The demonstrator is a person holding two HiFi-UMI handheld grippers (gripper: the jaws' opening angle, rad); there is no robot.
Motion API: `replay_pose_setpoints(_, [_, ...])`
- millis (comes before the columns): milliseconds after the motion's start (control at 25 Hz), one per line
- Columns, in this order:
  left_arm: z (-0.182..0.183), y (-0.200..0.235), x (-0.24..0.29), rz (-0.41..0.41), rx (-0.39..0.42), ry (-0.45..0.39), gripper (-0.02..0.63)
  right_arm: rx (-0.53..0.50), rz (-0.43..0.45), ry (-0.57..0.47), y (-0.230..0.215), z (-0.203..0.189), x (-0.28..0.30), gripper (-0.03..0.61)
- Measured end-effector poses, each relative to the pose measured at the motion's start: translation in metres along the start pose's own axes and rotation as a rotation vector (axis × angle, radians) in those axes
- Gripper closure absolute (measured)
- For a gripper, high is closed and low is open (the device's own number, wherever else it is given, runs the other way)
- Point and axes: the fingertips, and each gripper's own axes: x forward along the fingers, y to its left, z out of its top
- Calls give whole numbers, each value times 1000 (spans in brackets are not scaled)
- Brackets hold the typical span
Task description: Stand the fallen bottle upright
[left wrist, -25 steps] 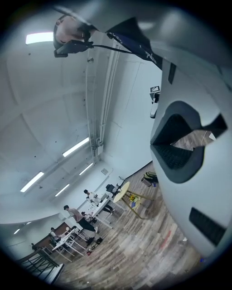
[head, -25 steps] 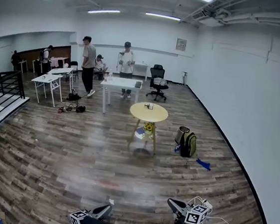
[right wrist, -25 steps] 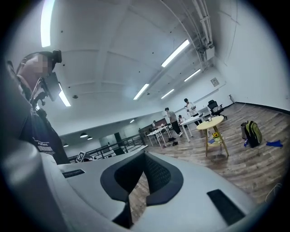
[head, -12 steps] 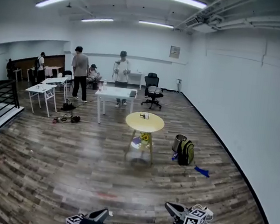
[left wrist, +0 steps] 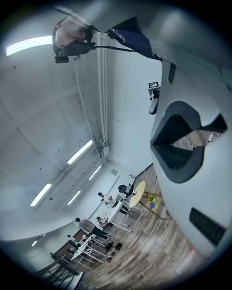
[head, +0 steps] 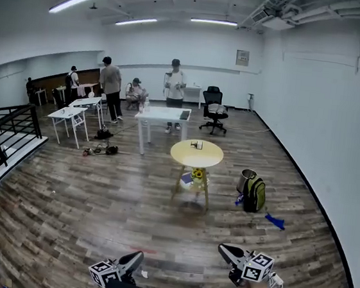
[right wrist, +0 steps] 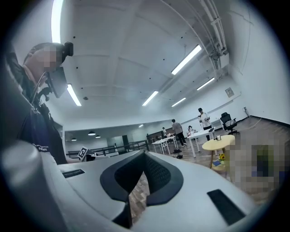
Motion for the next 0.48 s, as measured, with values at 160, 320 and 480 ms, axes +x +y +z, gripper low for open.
replay_pose_setpoints(160, [9, 5, 78, 39, 53, -1, 583, -17, -20, -14, -76, 22, -19, 572])
replay_pose_setpoints(320, [20, 11, 145, 47, 100, 28, 583, -24, -64, -23, -142, 39, -25, 572])
replay_pose_setpoints(480, [35, 44, 194, 65, 131, 46, 584, -27, -122, -16, -195, 41, -9, 572])
